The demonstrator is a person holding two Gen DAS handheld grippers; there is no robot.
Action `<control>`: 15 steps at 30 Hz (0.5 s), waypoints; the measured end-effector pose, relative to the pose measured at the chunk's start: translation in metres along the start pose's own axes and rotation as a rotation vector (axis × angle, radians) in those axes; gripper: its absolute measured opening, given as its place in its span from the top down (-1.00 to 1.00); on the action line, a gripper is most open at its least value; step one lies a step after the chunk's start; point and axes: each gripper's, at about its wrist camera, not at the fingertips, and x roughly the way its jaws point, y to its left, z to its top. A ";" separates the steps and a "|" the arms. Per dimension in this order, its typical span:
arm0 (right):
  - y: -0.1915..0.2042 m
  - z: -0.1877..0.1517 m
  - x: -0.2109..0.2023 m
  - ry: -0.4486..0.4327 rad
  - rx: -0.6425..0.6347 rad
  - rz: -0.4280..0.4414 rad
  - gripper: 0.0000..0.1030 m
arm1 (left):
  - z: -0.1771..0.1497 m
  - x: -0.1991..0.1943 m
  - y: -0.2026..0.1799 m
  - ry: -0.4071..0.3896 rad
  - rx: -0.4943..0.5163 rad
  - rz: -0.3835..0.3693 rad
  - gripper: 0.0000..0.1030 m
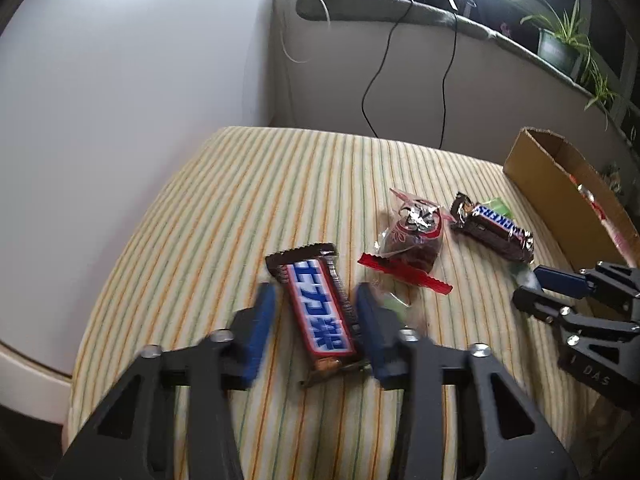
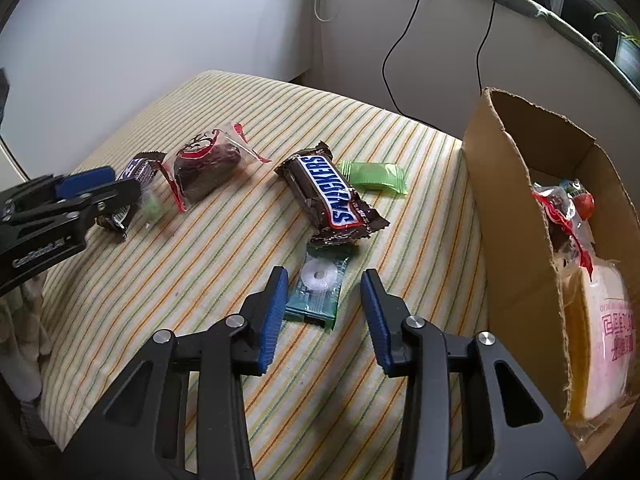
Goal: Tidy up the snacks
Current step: 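Grasp the blue-and-white candy bar with the left tool while the right tool grasps the green mint packet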
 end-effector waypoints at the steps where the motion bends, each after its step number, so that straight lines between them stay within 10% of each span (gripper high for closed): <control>1: 0.000 0.000 -0.001 -0.001 -0.001 0.001 0.38 | -0.001 0.001 0.001 0.003 -0.001 0.000 0.48; 15: 0.000 -0.007 -0.010 -0.024 0.013 0.062 0.55 | -0.010 -0.018 0.016 -0.034 -0.063 -0.027 0.48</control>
